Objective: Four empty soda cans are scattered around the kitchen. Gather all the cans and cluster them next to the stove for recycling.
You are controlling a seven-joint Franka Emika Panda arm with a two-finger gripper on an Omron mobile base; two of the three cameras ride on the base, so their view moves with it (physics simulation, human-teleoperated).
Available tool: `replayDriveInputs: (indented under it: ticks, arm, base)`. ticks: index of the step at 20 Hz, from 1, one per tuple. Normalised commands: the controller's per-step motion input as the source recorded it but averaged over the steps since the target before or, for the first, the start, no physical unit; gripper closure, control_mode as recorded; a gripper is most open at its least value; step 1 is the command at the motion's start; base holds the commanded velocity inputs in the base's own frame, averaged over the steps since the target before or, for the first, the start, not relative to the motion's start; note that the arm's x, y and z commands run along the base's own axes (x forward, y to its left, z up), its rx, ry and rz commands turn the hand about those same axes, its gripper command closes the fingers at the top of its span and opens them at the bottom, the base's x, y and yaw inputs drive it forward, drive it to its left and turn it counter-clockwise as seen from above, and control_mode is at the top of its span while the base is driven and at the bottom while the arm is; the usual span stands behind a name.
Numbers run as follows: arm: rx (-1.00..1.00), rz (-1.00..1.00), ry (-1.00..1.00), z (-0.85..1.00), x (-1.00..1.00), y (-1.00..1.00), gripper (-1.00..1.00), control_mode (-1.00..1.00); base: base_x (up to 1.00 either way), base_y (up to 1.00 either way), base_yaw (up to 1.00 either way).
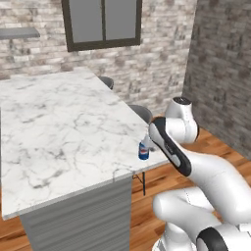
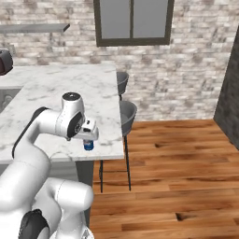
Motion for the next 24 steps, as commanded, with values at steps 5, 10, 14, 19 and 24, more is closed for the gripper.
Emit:
replayDriveInputs:
  ticks: [5,10,14,19,24]
  arm:
    - [0.00,0.00,0.03,-0.03,0.40,0.03,-1.00,-1.00]
    - [0.00,0.00,0.05,-0.14,0.45,0.04,-1.00,-1.00]
    - [0.00,0.00,0.04,-0.14,0.40,0.01,-1.00,-1.00]
    - [0.00,0.00,0.04,-0.18,0.34,0.05,-1.00,-1.00]
    - [0.00,0.00,0.03,-0.25,0.27,0.09,-1.00,-1.00]
  base:
    - [0.00,0.00,0.00]
    - [0.00,0.00,0.00]
    - [0.00,0.00,0.00]
    - [0.00,0.00,0.00]
    - [0.00,0.00,0.00]
